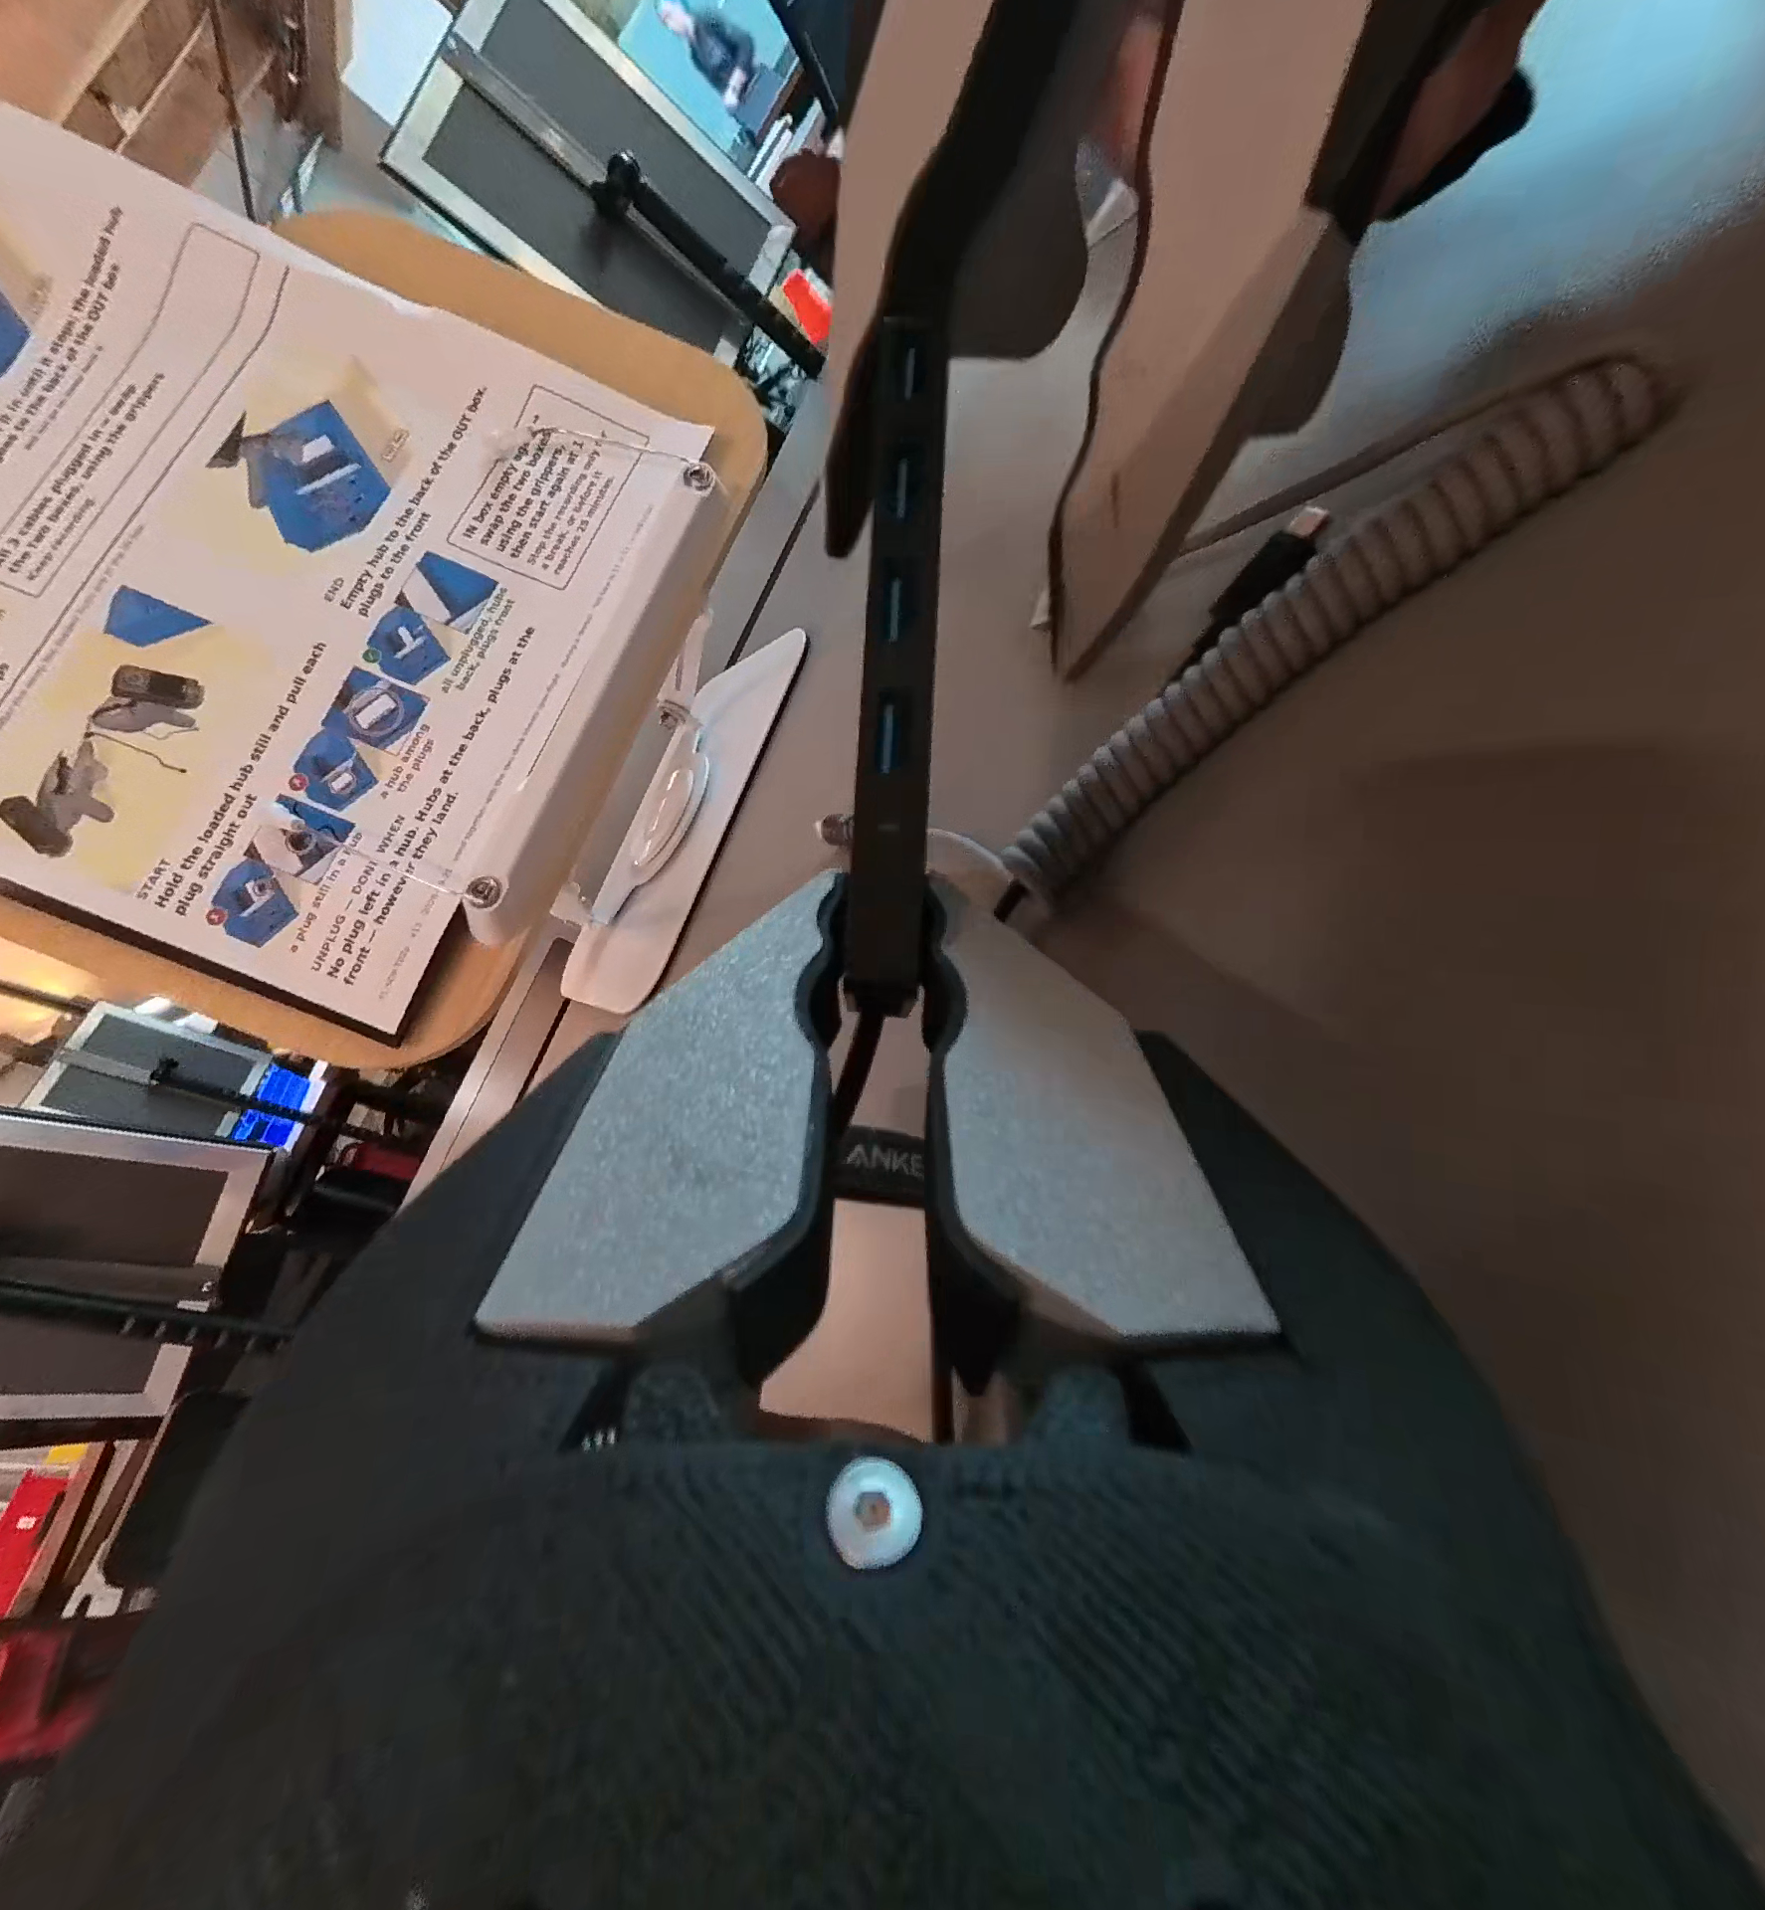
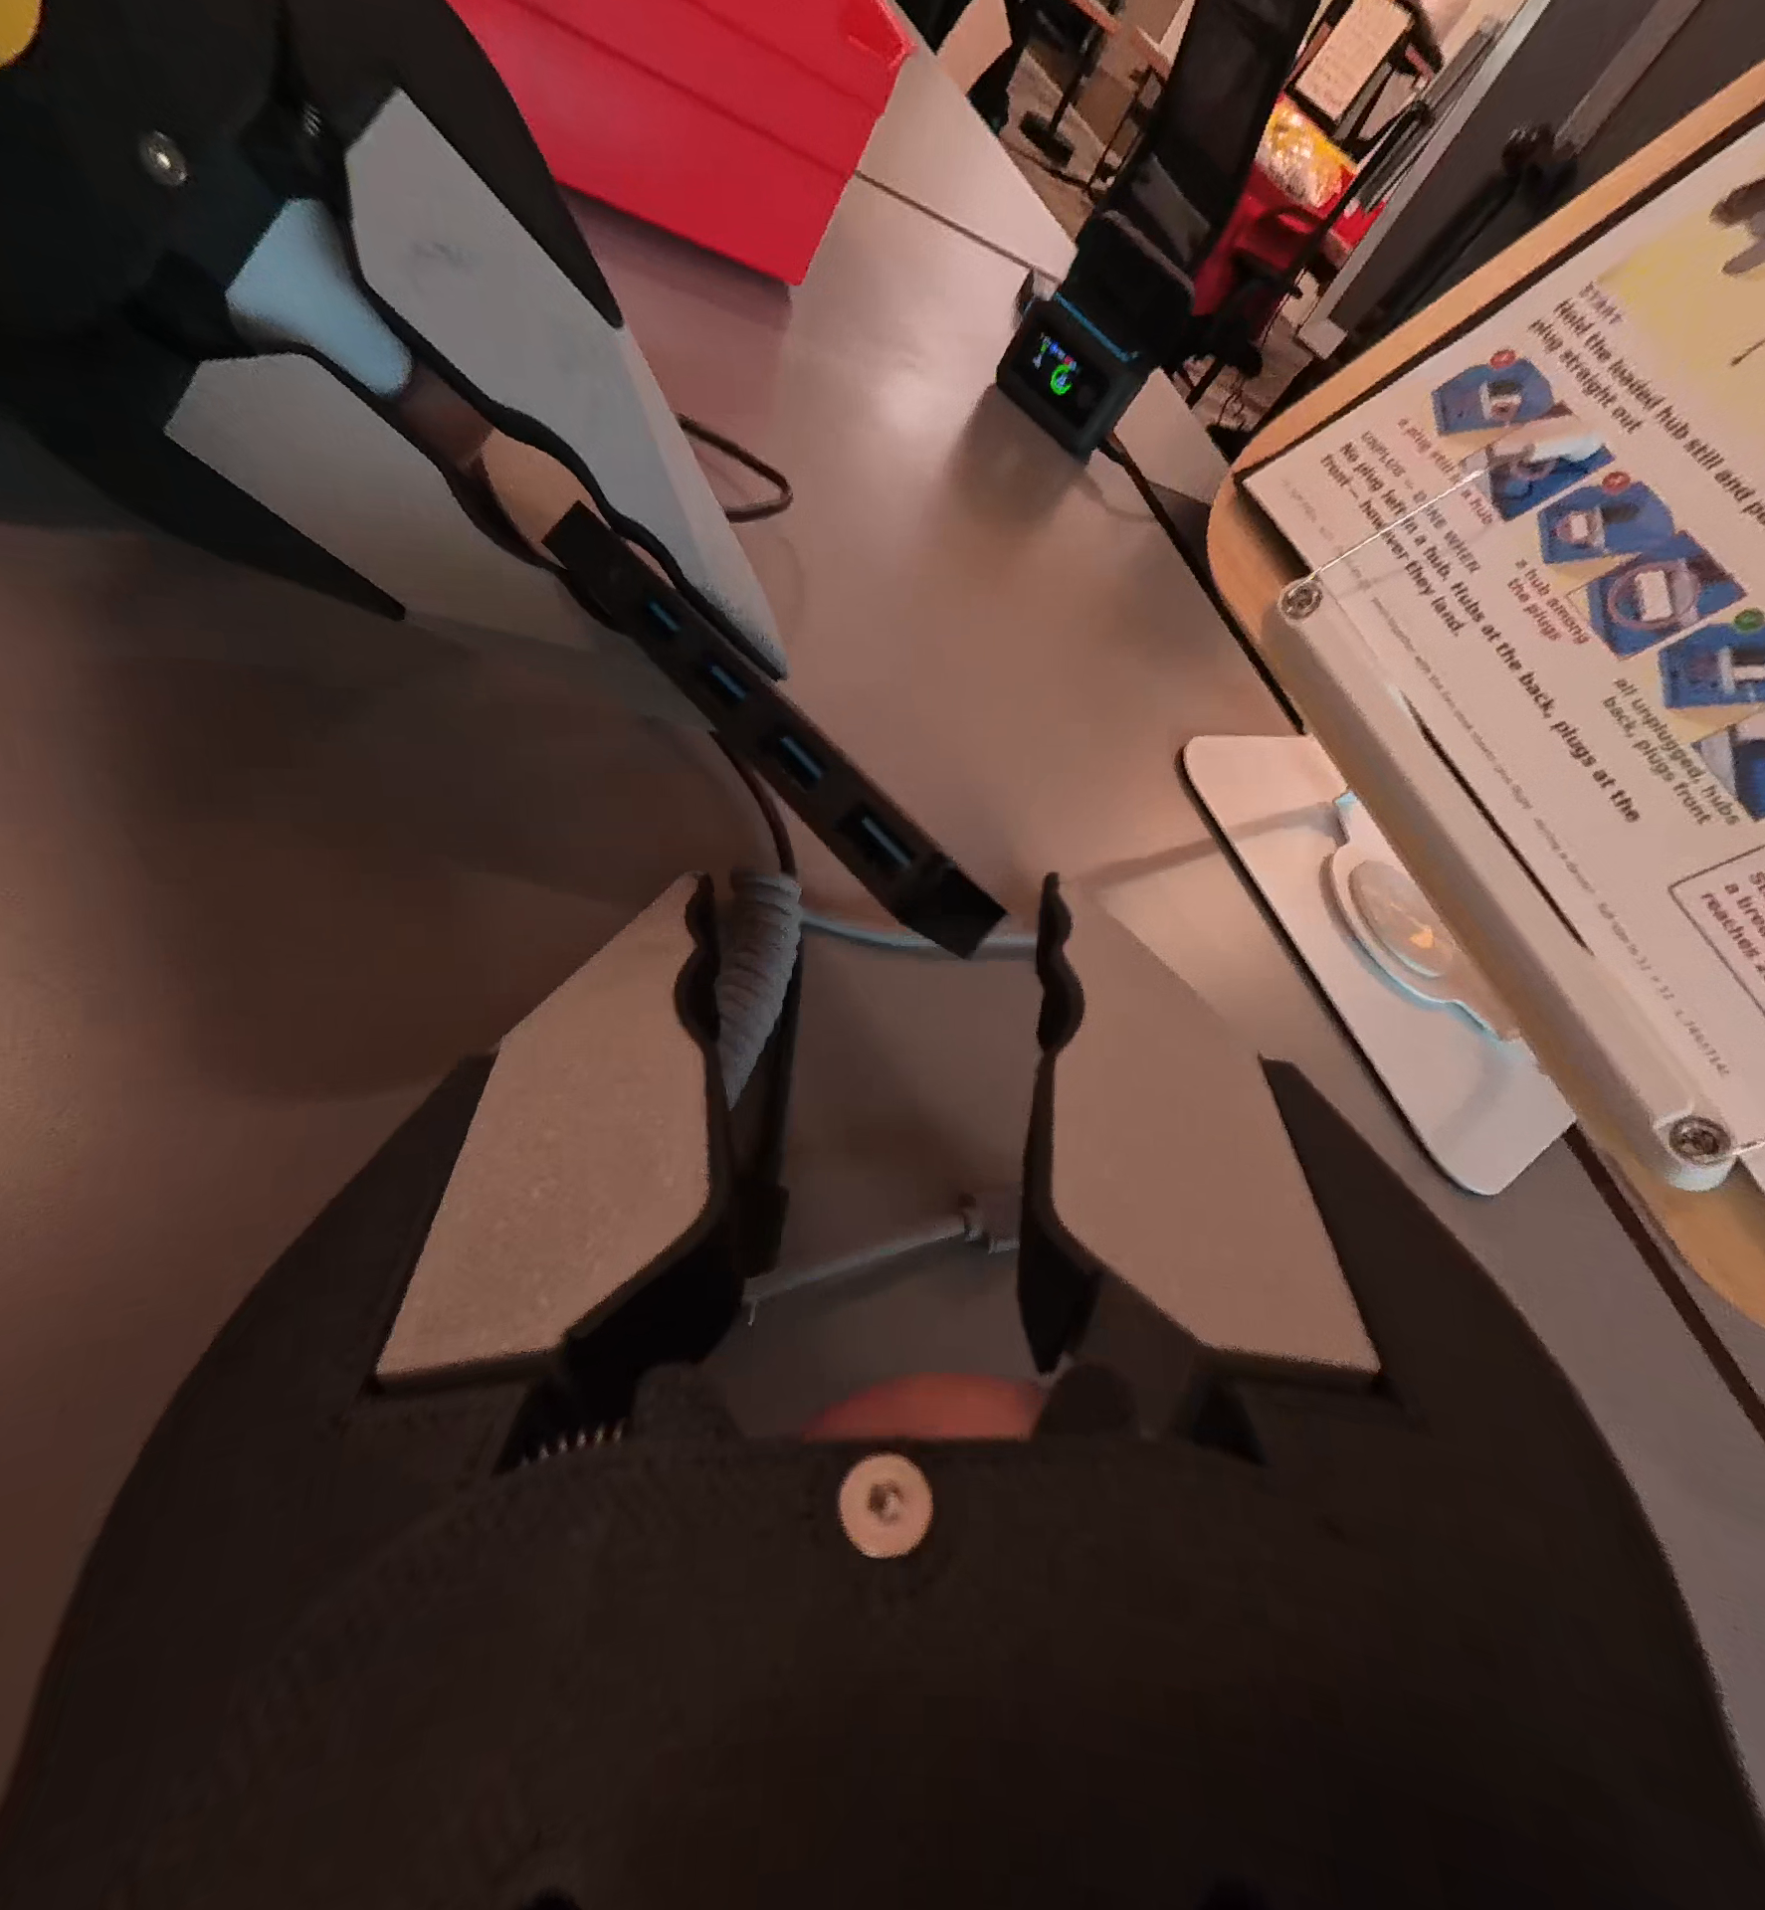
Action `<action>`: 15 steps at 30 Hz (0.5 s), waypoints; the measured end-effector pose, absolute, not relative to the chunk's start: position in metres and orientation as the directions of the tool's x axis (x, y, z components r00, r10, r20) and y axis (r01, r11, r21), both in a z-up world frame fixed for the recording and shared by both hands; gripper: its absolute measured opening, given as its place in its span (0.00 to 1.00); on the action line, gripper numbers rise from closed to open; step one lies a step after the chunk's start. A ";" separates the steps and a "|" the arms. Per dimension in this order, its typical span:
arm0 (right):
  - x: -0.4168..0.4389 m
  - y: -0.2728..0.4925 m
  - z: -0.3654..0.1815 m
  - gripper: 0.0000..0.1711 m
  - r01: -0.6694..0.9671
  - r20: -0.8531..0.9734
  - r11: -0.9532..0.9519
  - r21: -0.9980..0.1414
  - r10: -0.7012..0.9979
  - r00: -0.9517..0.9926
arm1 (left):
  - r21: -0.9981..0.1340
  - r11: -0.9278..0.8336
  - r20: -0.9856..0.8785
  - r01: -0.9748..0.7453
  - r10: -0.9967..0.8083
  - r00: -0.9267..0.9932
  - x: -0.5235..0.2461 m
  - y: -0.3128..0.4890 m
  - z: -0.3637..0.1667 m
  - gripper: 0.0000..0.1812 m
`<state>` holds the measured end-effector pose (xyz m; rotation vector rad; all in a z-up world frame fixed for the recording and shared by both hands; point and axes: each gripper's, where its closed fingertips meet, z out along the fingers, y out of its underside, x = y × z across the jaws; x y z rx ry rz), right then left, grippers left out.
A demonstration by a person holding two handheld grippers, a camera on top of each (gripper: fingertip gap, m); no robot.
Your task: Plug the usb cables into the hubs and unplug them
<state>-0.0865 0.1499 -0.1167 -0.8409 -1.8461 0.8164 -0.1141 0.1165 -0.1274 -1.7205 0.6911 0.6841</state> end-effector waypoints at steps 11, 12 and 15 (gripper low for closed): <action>-0.079 0.130 -0.133 0.11 0.079 0.656 0.740 -0.667 0.635 -0.408 | -0.547 -0.286 -0.756 -0.787 -0.235 0.611 -0.111 0.114 -0.157 0.05; -0.077 0.129 -0.137 0.10 0.082 0.669 0.761 -0.643 0.611 -0.422 | -0.534 -0.284 -0.767 -0.797 -0.234 0.597 -0.110 0.114 -0.158 0.05; -0.075 0.132 -0.141 0.07 0.088 0.691 0.785 -0.614 0.587 -0.422 | -0.536 -0.279 -0.784 -0.797 -0.187 0.592 -0.111 0.117 -0.150 0.07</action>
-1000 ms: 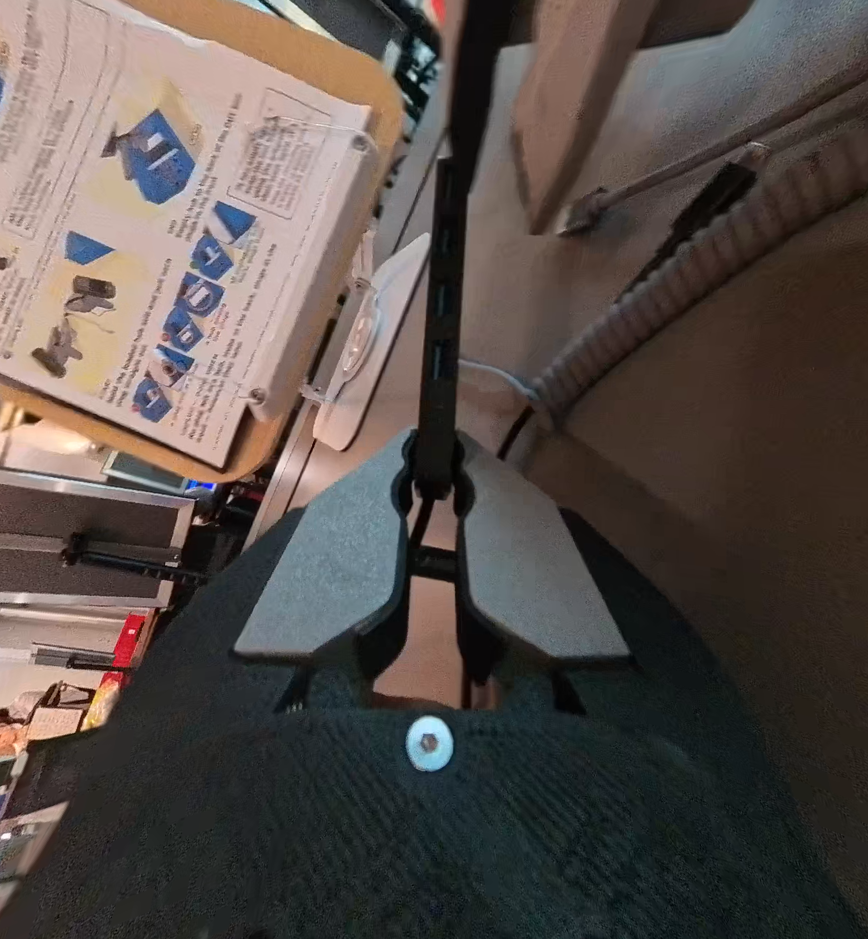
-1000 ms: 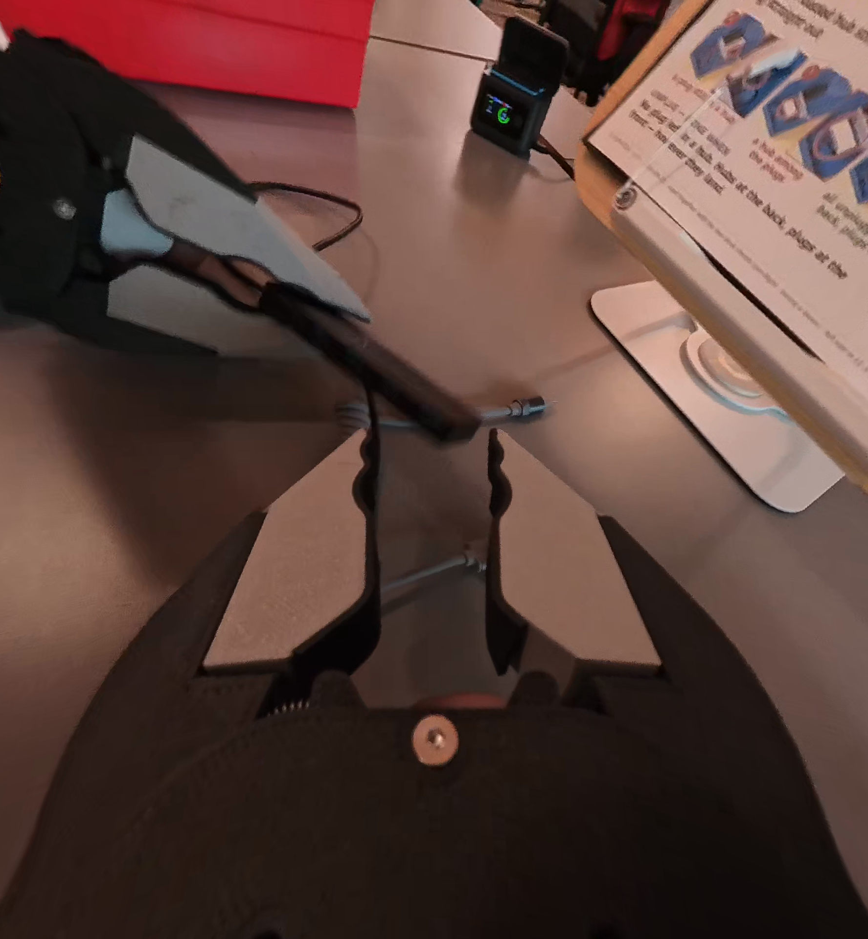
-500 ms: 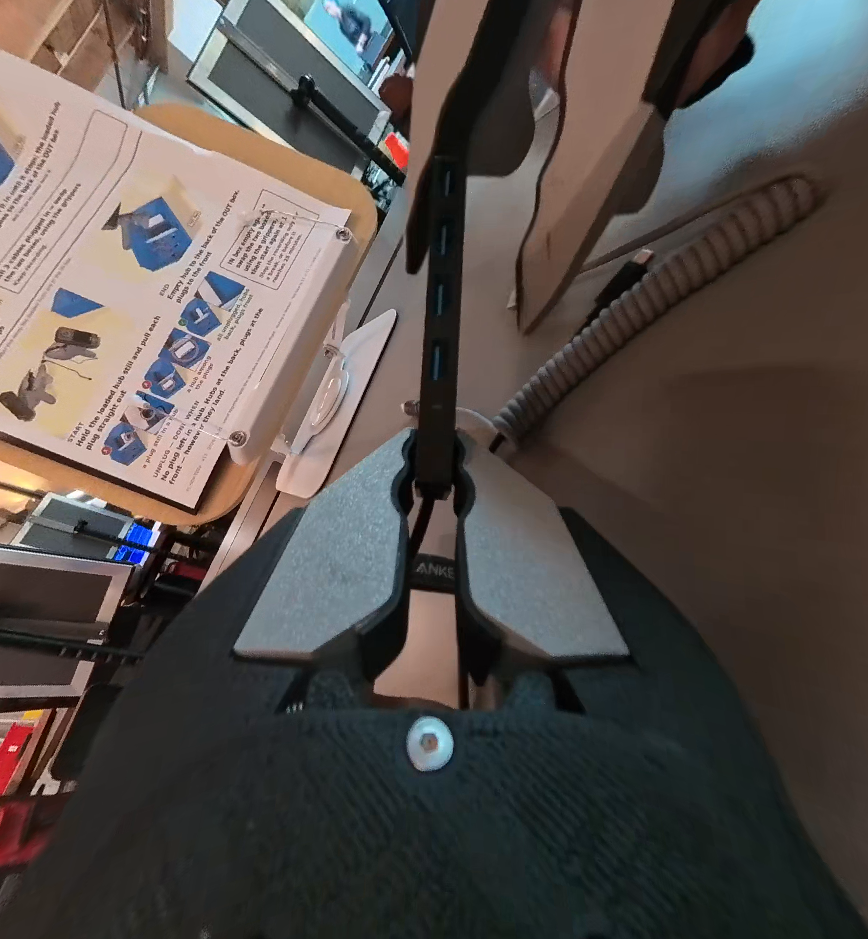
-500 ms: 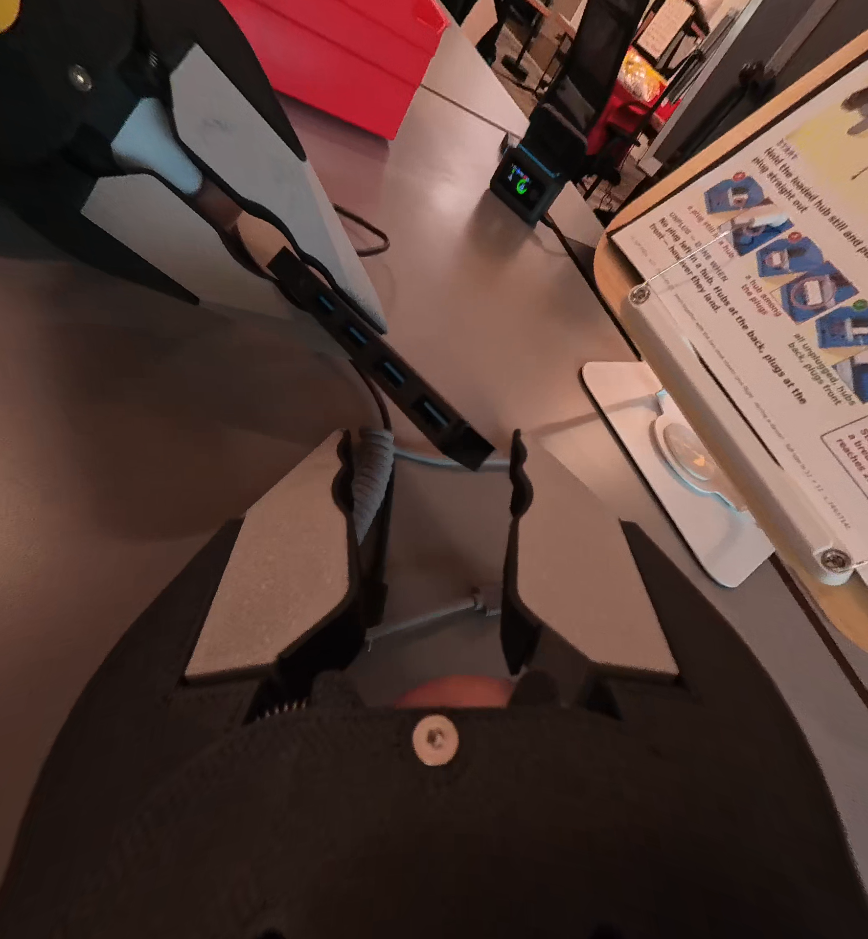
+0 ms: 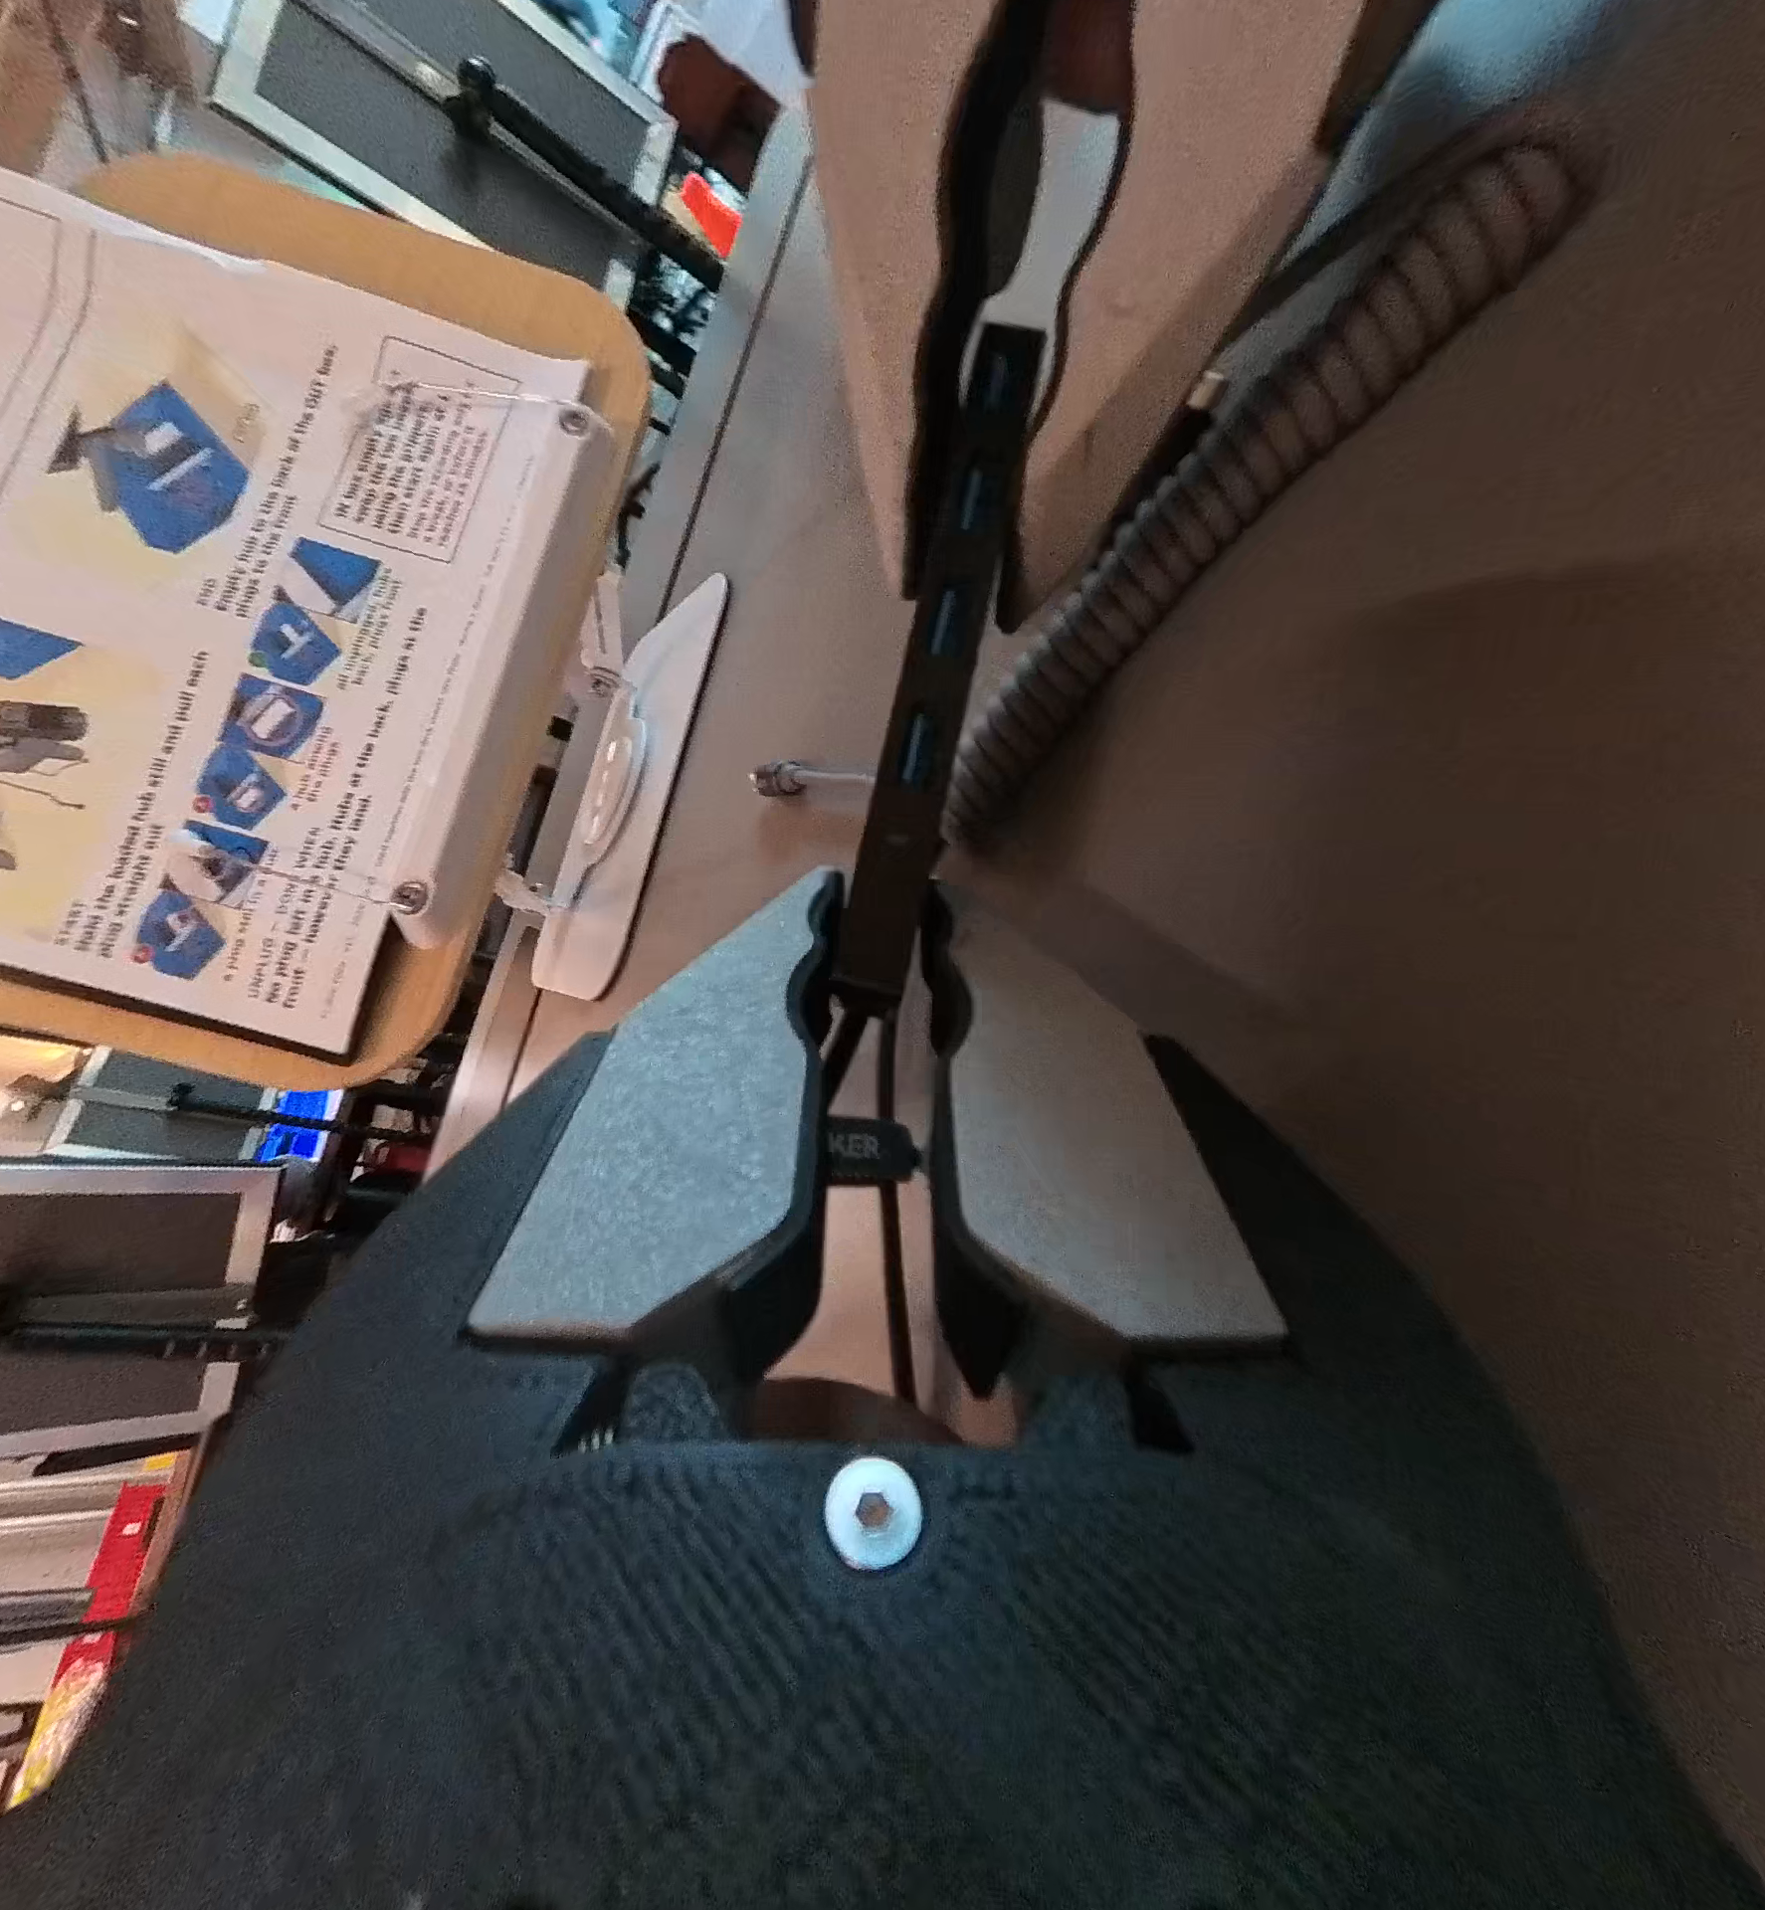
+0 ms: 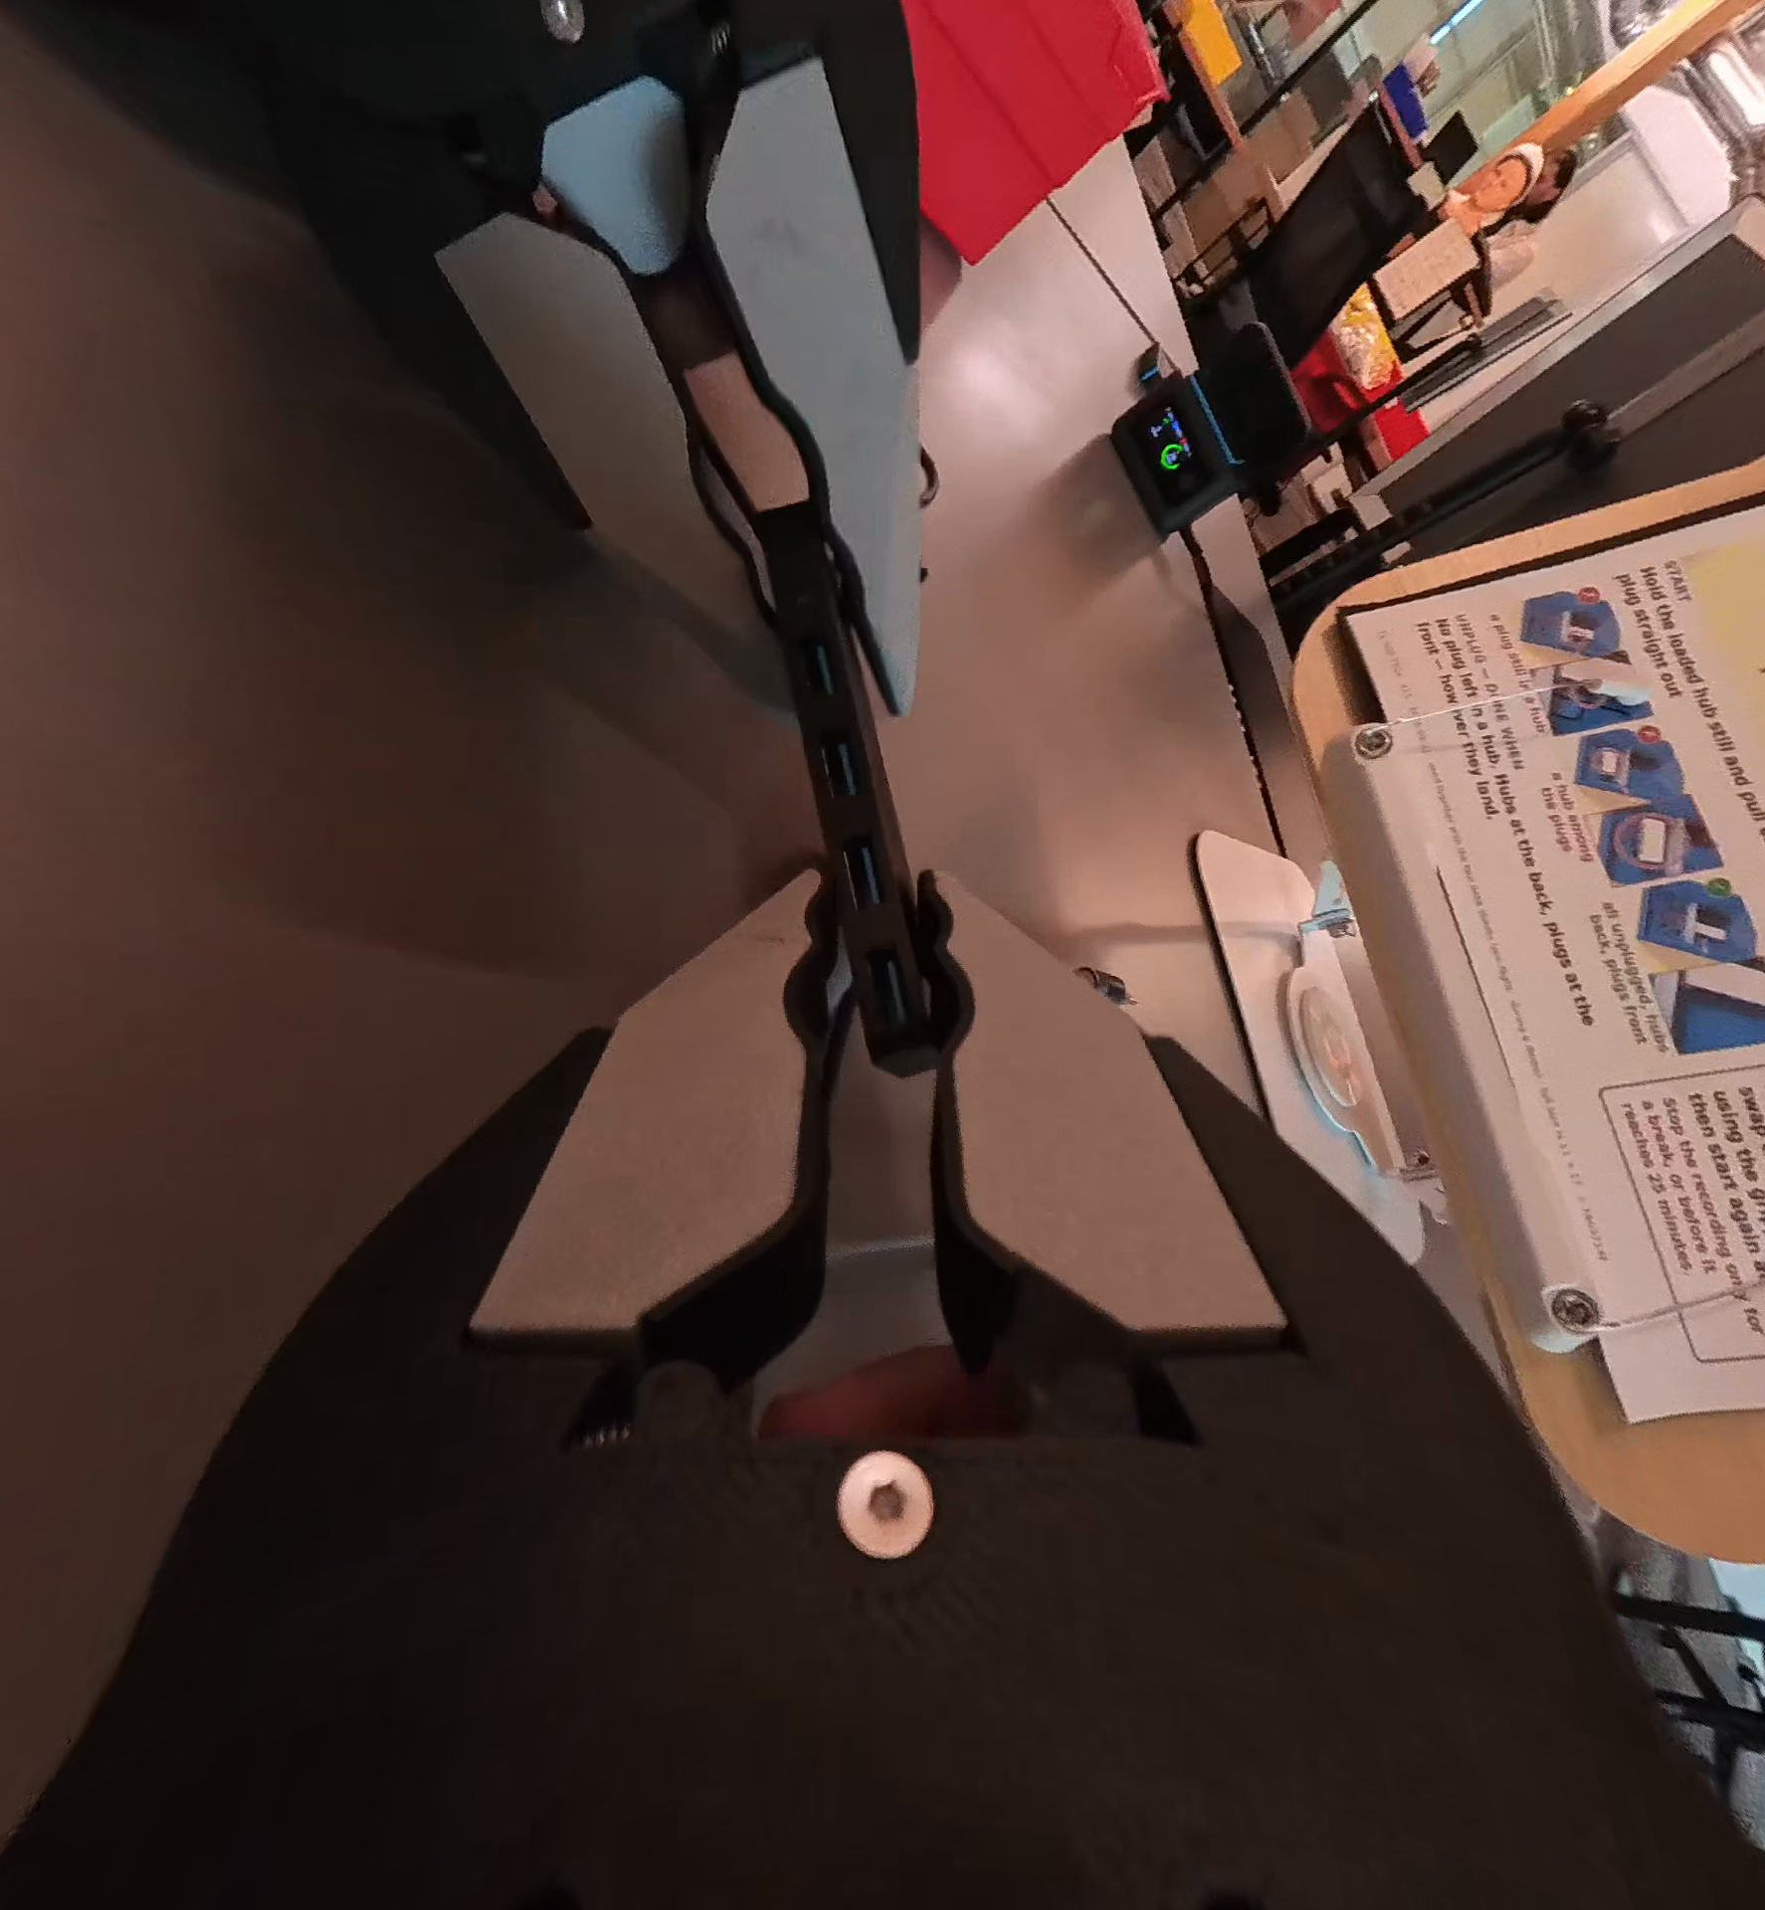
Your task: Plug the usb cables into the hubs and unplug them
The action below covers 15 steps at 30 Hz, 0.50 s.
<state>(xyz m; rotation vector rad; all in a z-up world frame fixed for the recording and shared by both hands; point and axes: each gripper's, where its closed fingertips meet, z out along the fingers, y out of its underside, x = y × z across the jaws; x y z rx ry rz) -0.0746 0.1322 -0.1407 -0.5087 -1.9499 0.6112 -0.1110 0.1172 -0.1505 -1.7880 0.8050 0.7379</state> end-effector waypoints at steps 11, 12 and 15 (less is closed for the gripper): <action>-0.075 0.143 -0.132 0.08 0.040 0.750 0.805 -0.592 0.568 -0.339 | -0.587 -0.184 -0.770 -0.789 -0.175 0.614 -0.088 0.118 -0.137 0.06; -0.075 0.143 -0.134 0.09 0.046 0.747 0.806 -0.591 0.567 -0.346 | -0.579 -0.184 -0.772 -0.794 -0.190 0.607 -0.087 0.118 -0.140 0.06; -0.074 0.134 -0.139 0.09 0.040 0.733 0.804 -0.593 0.560 -0.386 | -0.568 -0.163 -0.775 -0.806 -0.221 0.591 -0.078 0.119 -0.144 0.05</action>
